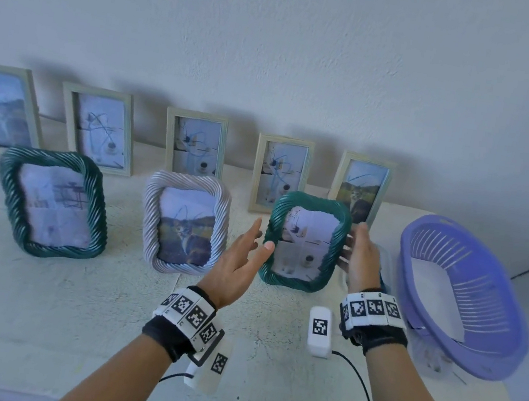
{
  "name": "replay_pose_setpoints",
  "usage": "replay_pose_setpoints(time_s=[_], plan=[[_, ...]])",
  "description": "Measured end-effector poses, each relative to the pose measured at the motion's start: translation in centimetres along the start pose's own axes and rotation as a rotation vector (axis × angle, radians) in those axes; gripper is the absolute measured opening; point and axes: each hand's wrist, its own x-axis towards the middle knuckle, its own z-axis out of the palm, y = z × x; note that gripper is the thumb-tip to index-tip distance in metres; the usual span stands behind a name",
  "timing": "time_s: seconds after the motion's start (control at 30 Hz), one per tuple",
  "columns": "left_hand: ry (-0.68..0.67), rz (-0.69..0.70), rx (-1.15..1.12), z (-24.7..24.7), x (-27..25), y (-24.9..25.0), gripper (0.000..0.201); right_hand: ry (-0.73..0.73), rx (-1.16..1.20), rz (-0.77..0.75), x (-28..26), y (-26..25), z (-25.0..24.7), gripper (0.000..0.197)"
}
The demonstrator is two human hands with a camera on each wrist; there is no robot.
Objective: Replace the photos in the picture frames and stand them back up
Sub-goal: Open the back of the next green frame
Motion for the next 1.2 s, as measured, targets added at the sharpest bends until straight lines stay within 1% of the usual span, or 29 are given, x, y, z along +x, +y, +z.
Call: replay_pose_setpoints(time_s=[0.07,0.1,0.17,0.2,0.23,0.27,0.3,0.33,0.37,0.4,0.43,0.47,0.53,0.57,0.6,0.63,0.7,0.8,0.87,0.9,0.97,1.03,1.17,1.2], plan=[[-0.023,0.015,0.053,-1.3,-1.4,0.0,0.077,0.090,-0.119,-0.192,-0.5,-0.2,-0.3,0.054],[-0.024,0.044,0.079,-2.0,-2.2,0.3,0.073,0.154,-0.207,-0.292,-1.0,-0.4,-0.4,0.049],[0.025,0.116,0.098,-3.6,-3.7,1.0,0.055,0.265,-0.271,-0.507,-2.7,-1.7,0.2,0.034],[0.072,0.145,0.085,-4.5,-4.3,1.4,0.045,0.281,-0.272,-0.613,-3.7,-2.3,0.8,0.032],[0.138,0.174,0.068,-5.4,-4.9,1.8,0.036,0.267,-0.265,-0.717,-4.8,-3.1,1.7,0.031],[0.217,0.209,0.049,-6.4,-5.2,1.9,0.030,0.214,-0.272,-0.809,-5.7,-3.6,2.7,0.030],[0.306,0.247,0.036,-7.3,-5.4,1.9,0.026,0.128,-0.289,-0.885,-6.5,-3.8,3.8,0.027],[0.400,0.276,0.037,-8.0,-5.5,1.8,0.026,0.021,-0.310,-0.929,-7.2,-3.9,4.9,0.025],[0.497,0.289,0.059,-8.8,-5.4,1.4,0.029,-0.103,-0.325,-0.924,-7.8,-3.8,6.1,0.023],[0.588,0.287,0.093,-9.4,-5.2,0.9,0.035,-0.230,-0.342,-0.878,-8.4,-3.8,7.3,0.026],[0.663,0.268,0.126,-9.9,-4.9,0.3,0.043,-0.340,-0.376,-0.803,-8.6,-3.5,8.4,0.031],[0.710,0.235,0.155,-10.4,-4.7,-0.4,0.052,-0.421,-0.423,-0.712,-8.7,-3.0,9.5,0.039],[0.724,0.122,0.192,-10.8,-4.3,-1.6,0.070,-0.525,-0.509,-0.534,-8.3,-1.9,11.4,0.050],[0.704,0.051,0.183,-10.9,-4.3,-1.9,0.078,-0.571,-0.519,-0.454,-8.0,-1.4,12.2,0.049],[0.682,-0.011,0.148,-10.9,-4.2,-2.2,0.084,-0.610,-0.496,-0.388,-7.8,-1.1,12.8,0.044],[0.662,-0.047,0.113,-10.8,-4.2,-2.3,0.087,-0.626,-0.469,-0.347,-7.7,-0.9,13.3,0.035],[0.630,-0.040,0.106,-10.6,-4.5,-2.4,0.085,-0.597,-0.468,-0.349,-7.5,-0.7,13.7,0.023],[0.595,-0.049,0.180,-10.5,-5.2,-1.5,0.084,-0.529,-0.489,-0.460,-7.9,-1.0,12.9,0.019],[0.579,-0.043,0.241,-10.3,-6.2,-0.4,0.086,-0.499,-0.415,-0.520,-8.7,-1.5,11.4,0.012],[0.564,-0.021,0.261,-10.1,-6.8,0.3,0.083,-0.501,-0.359,-0.523,-9.2,-1.6,10.5,0.010],[0.498,0.021,0.256,-9.7,-8.1,1.8,0.071,-0.529,-0.251,-0.461,-10.3,-1.7,8.2,0.016],[0.413,0.027,0.226,-8.8,-9.1,3.0,0.064,-0.549,-0.128,-0.365,-11.0,-0.9,5.8,0.018],[0.281,-0.024,0.205,-5.3,-10.4,4.2,0.062,-0.500,0.091,-0.111,-11.8,1.9,1.4,0.018],[0.254,-0.041,0.202,-4.2,-10.6,4.2,0.063,-0.482,0.125,-0.068,-12.3,2.5,0.4,0.019]])
